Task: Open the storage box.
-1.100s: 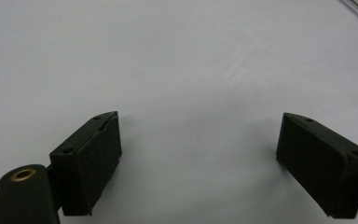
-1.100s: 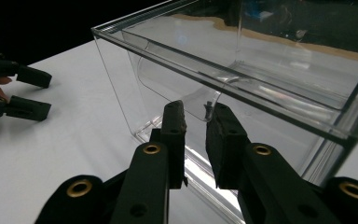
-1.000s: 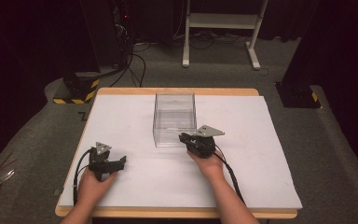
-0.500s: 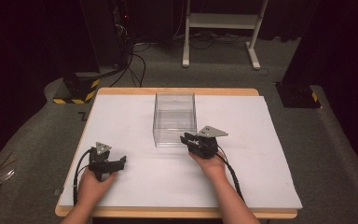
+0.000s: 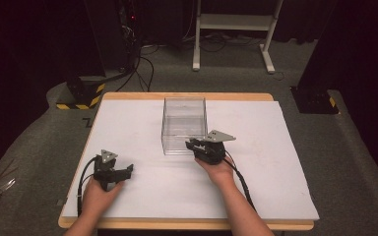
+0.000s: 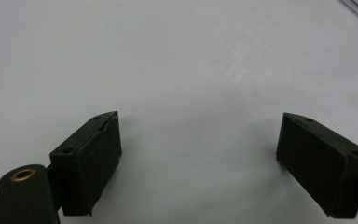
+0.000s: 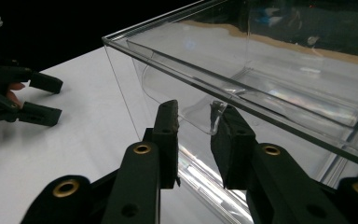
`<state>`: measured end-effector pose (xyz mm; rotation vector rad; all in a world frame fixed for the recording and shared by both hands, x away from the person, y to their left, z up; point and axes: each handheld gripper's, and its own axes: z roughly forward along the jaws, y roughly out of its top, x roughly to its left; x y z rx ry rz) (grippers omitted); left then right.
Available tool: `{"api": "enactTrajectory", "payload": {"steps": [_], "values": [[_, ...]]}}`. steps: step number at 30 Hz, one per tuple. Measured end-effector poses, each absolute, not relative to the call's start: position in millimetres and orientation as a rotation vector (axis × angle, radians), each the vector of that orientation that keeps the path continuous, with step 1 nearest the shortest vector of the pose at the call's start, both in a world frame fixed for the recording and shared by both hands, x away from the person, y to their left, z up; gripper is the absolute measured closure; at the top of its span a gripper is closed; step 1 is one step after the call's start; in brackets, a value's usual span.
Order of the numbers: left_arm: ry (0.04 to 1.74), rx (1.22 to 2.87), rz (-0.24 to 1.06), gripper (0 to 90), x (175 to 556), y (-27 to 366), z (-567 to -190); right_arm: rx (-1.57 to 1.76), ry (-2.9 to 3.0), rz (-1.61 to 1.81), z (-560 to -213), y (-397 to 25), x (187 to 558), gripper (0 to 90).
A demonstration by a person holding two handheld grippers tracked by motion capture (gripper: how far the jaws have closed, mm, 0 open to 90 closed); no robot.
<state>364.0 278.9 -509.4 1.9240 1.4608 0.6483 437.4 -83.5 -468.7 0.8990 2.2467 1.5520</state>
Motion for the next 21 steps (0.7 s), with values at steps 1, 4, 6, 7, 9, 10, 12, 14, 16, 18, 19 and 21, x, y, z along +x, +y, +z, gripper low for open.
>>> {"api": "enactTrajectory", "payload": {"steps": [1, 4, 6, 7, 9, 10, 12, 14, 16, 18, 19, 21], "values": [[1.462, 1.923, 0.648, 14.1, 363.9, 278.7, -509.4, 0.901, 2.254, 1.559, -468.7, -84.6, 437.9, 74.7], [1.462, 1.923, 0.647, 14.1, 363.9, 278.8, -509.4, 0.894, 2.278, 1.581, -469.1, -89.1, 439.7, 76.8], [1.461, 1.924, 0.648, 14.1, 364.0, 278.8, -509.4, 0.889, 2.280, 1.578, -468.8, -89.6, 439.5, 77.1], [1.461, 1.924, 0.648, 14.1, 364.0, 278.8, -509.4, 0.887, 2.287, 1.576, -468.5, -90.5, 438.6, 78.0], [1.462, 1.921, 0.650, 14.1, 363.9, 278.7, -509.6, 0.880, 2.290, 1.583, -468.8, -91.8, 437.9, 78.5], [1.461, 1.922, 0.649, 14.1, 364.0, 278.8, -509.5, 0.877, 2.290, 1.584, -468.9, -92.1, 437.2, 78.7], [1.462, 1.921, 0.650, 14.1, 363.9, 278.7, -509.6, 0.881, 2.291, 1.585, -469.0, -92.6, 435.5, 78.9], [1.461, 1.922, 0.651, 14.1, 363.9, 278.8, -509.5, 0.872, 2.289, 1.585, -469.1, -93.1, 434.1, 79.1], [1.461, 1.922, 0.650, 14.1, 363.9, 278.8, -509.5, 0.868, 2.287, 1.588, -469.4, -93.5, 432.4, 79.4], [1.461, 1.922, 0.649, 14.1, 363.9, 278.7, -509.5, 0.868, 2.289, 1.593, -469.6, -94.3, 430.3, 79.7], [1.461, 1.922, 0.649, 14.1, 363.9, 278.7, -509.5, 0.866, 2.290, 1.595, -469.7, -94.7, 429.4, 79.9], [1.461, 1.922, 0.650, 14.1, 364.0, 278.8, -509.5, 0.863, 2.292, 1.595, -469.6, -95.3, 427.3, 80.1]]}}
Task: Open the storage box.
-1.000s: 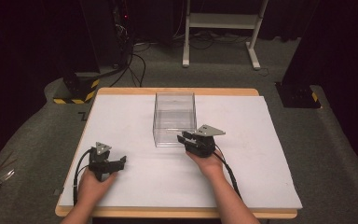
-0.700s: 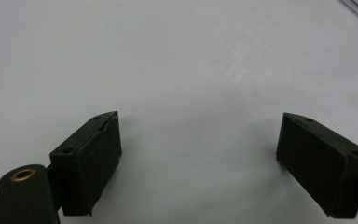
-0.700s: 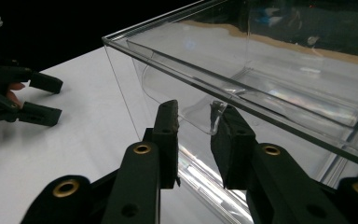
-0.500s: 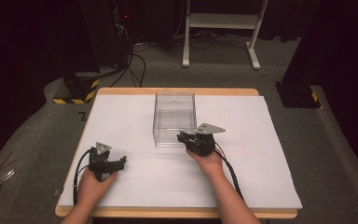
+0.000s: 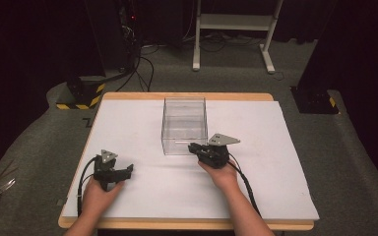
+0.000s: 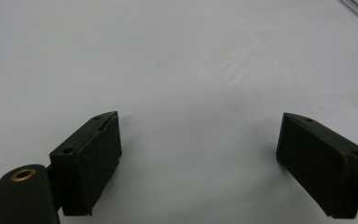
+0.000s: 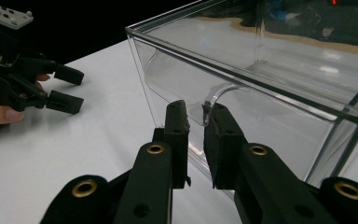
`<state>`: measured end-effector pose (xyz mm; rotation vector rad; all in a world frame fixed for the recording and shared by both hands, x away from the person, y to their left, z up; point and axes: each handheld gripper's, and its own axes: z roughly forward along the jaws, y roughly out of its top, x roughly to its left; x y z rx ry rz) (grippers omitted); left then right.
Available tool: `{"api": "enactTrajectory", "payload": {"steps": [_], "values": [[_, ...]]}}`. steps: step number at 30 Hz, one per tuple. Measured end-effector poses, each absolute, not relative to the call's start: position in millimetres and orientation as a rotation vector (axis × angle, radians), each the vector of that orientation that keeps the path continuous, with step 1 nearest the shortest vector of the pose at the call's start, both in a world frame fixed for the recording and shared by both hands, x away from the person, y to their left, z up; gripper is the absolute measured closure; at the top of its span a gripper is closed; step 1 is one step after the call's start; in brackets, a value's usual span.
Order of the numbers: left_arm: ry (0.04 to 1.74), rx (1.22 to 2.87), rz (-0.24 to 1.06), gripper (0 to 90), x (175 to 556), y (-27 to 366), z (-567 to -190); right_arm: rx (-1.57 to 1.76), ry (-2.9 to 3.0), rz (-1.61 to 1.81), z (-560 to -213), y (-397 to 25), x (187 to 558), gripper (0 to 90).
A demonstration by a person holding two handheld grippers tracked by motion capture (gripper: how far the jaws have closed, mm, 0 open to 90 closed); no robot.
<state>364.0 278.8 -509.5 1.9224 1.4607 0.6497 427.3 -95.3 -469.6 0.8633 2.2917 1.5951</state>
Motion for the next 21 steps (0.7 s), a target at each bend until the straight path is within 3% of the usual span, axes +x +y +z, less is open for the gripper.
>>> {"api": "enactTrajectory", "payload": {"steps": [21], "values": [[1.460, 1.923, 0.650, 14.1, 364.0, 278.8, -509.5, 0.823, 2.320, 1.632, -471.5, -103.0, 400.9, 82.0]]}}
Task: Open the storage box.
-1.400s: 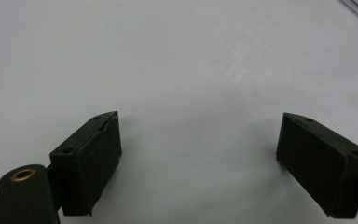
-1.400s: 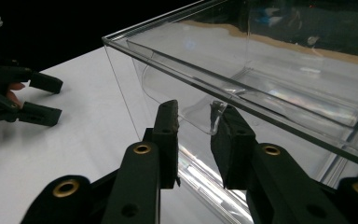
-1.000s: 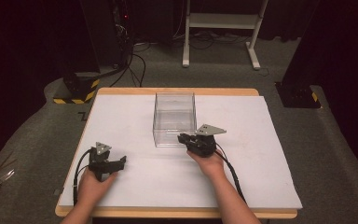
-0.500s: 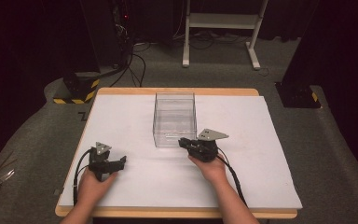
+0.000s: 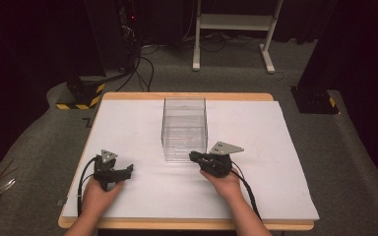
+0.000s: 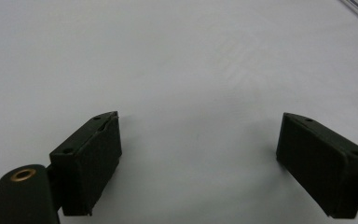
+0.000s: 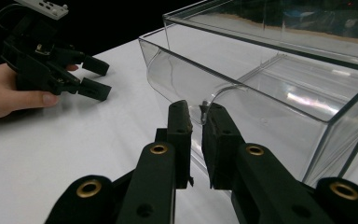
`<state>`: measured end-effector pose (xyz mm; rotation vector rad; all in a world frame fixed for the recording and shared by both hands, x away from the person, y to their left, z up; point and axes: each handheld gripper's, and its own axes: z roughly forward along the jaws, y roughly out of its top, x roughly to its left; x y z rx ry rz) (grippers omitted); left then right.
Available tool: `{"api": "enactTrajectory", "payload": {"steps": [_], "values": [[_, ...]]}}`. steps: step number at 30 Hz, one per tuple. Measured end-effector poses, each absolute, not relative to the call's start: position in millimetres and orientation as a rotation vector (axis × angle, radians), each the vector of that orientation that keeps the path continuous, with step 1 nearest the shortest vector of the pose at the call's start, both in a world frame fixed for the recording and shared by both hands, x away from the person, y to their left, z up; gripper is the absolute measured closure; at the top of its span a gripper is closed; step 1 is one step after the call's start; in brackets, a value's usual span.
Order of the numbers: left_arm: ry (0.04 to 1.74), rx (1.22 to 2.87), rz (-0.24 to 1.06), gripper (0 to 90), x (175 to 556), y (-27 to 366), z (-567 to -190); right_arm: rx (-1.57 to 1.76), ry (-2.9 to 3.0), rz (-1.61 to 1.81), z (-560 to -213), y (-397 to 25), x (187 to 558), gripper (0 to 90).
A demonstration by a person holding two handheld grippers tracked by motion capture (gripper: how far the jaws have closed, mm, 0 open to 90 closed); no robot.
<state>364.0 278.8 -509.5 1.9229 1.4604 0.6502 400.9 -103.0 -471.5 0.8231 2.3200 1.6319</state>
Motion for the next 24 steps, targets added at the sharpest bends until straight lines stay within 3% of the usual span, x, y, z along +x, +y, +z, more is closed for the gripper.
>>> {"api": "enactTrajectory", "payload": {"steps": [24], "values": [[1.459, 1.926, 0.652, 14.2, 363.8, 278.8, -509.3, 0.780, 2.350, 1.641, -471.3, -107.7, 365.1, 83.0]]}}
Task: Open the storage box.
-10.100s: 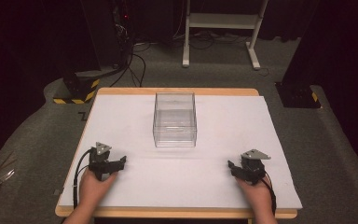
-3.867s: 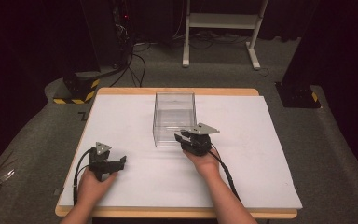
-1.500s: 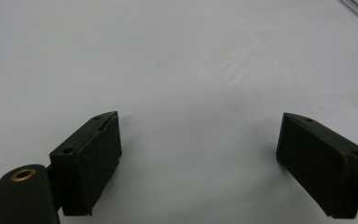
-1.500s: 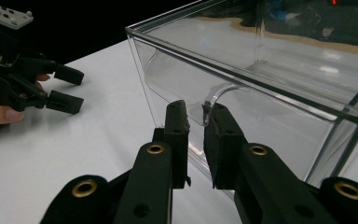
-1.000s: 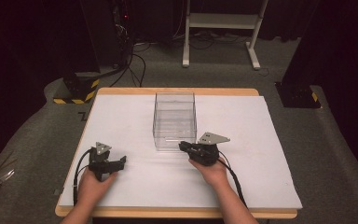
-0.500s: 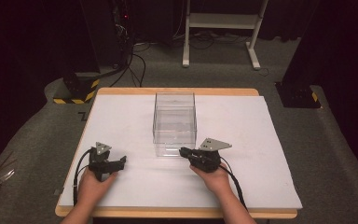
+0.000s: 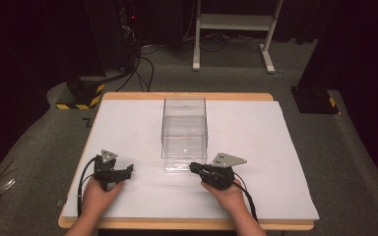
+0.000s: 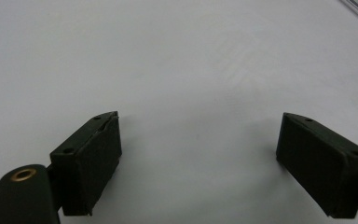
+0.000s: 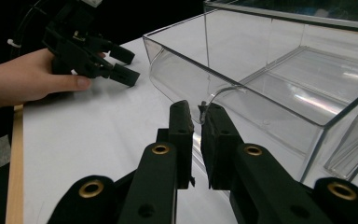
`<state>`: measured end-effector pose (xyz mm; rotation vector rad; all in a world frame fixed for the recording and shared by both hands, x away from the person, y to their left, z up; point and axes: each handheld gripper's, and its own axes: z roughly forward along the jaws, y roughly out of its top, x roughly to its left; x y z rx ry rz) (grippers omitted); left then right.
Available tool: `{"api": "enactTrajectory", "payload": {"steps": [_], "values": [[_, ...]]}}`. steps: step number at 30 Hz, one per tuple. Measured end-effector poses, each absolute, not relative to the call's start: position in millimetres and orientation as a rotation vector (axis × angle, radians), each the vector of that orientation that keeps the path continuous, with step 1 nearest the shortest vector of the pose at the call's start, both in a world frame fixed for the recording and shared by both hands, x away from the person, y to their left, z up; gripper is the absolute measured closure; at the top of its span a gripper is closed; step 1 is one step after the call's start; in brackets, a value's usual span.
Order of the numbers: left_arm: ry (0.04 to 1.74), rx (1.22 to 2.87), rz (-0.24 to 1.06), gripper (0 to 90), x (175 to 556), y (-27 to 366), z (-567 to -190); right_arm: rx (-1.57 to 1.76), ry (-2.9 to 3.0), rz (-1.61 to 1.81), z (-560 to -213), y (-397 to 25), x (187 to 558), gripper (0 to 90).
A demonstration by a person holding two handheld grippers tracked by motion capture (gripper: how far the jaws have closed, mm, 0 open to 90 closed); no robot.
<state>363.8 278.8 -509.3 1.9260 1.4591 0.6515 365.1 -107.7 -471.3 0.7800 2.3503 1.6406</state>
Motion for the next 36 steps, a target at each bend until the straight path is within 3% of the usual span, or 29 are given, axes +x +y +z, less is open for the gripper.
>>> {"api": "enactTrajectory", "payload": {"steps": [36], "values": [[1.460, 1.924, 0.652, 14.2, 363.8, 278.8, -509.4, 0.690, 2.432, 1.636, -473.8, -120.4, 310.7, 83.7]]}}
